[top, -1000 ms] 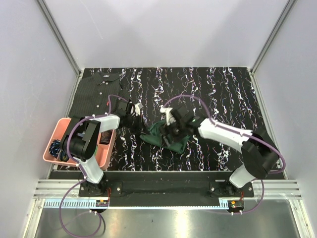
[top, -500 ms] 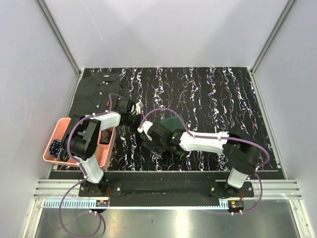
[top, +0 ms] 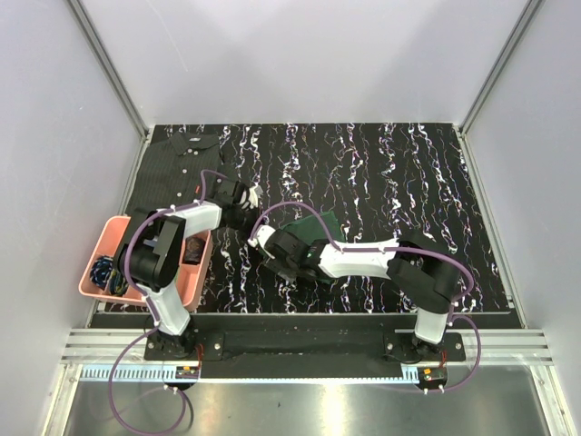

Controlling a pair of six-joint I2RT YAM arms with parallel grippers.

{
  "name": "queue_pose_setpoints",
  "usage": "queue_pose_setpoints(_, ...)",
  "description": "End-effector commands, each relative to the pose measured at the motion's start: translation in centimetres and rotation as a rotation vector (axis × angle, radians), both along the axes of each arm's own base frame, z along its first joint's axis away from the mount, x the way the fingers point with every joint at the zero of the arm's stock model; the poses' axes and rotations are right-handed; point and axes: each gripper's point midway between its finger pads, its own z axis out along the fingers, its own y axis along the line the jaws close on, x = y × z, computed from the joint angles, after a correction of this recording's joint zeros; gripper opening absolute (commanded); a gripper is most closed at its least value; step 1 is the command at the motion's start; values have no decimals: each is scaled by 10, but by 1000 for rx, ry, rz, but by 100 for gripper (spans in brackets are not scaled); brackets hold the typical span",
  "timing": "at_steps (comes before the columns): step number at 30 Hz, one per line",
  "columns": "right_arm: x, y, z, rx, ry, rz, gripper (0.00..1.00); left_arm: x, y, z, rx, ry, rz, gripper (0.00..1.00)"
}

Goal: Fold the napkin, place the utensils inside, and roll it up
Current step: Roll the napkin with the utensil

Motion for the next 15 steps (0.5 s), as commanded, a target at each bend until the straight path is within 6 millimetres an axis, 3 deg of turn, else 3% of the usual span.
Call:
queue_pose_setpoints(1, 5, 3, -6, -24, -28, -4, 52, 11, -6, 10, -30, -33, -26, 0)
queue_pose_setpoints(4, -1, 2, -11, -20, 10, 4, 42, 12, -7, 13, -33, -40, -28, 3)
queue_pose_setpoints(5, -5, 1, -11, -16, 33, 0, 40, 14, -6, 14, -28, -48, -26, 10)
queue_pose_setpoints(6, -8, 0, -13, -15, 49, -1, 38, 17, -5, 18, -28, -63, -17, 24)
queue_pose_setpoints(9, -15, -4, -12, 34, 112, -23, 34, 26, 0, 28, -17, -102, 13, 46)
queue_pose_setpoints(10, -19, -1, -7, 74, 146, -25, 34, 31, 4, 31, -11, -113, 32, 57)
queue_pose_setpoints(13, -21, -6, -4, 138, 211, -71, 33, 39, 12, 45, -11, -165, 61, 71)
queue_pose_setpoints(15, -27, -8, -6, 168, 265, -71, 33, 41, 18, 51, -1, -191, 81, 75)
